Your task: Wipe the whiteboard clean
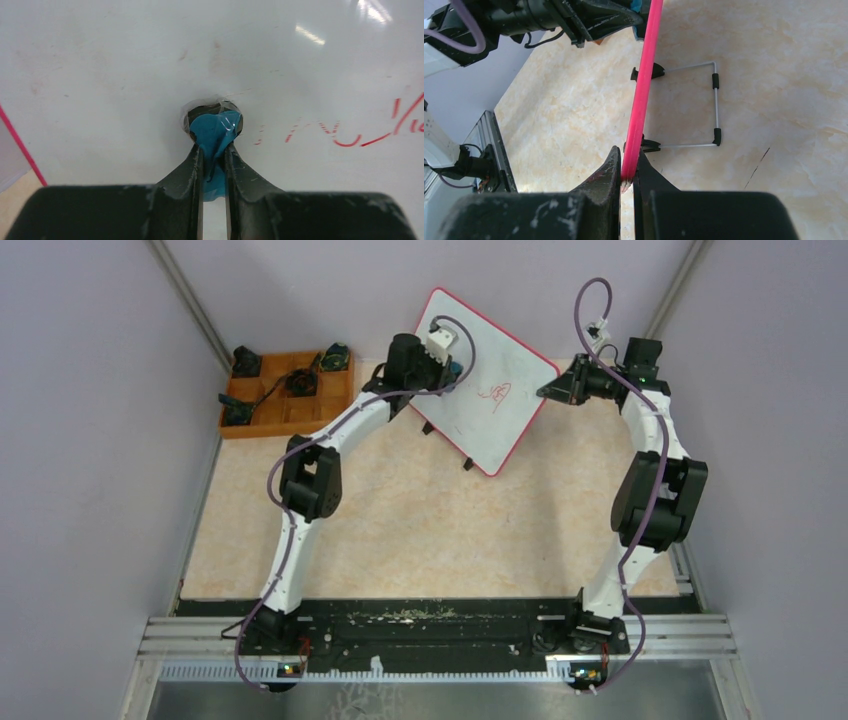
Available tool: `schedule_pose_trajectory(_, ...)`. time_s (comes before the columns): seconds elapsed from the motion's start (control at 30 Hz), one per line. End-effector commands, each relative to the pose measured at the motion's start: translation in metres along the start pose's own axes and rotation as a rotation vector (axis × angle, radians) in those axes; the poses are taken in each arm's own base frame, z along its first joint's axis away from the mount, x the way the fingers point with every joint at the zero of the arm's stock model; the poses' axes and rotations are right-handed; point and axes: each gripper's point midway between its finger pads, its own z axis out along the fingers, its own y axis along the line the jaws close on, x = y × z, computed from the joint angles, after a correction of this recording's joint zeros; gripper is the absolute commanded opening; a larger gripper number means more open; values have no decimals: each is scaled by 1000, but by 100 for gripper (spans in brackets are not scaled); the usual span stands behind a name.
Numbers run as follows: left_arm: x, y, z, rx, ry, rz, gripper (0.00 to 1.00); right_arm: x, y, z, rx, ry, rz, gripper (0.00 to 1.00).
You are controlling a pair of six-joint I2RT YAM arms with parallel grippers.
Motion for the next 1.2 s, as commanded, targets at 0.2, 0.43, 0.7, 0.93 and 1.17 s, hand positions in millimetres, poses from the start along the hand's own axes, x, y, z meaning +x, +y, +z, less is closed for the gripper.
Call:
schedule_pose_trajectory(0.2, -21, -158, -2, 298, -20, -14, 0, -17, 42, 2, -99, -19, -137, 0)
schedule_pose_trajectory(0.43, -32, -172, 5, 302, -34, -32, 0, -17, 42, 2, -99, -20, -137, 0)
schedule_pose_trajectory(0.7, -17, -111, 12, 178, -23, -21, 0, -16, 43, 2, -103, -22, -141, 0)
schedule_pose_trajectory(0.93, -15, -72, 20, 82, -26, 40, 0, -14, 41, 3, -104, -24, -138, 0)
schedule_pose_trajectory(1.17, -18, -32, 21, -21, -35, 60, 0, -15, 42, 3, -106, -24, -142, 0)
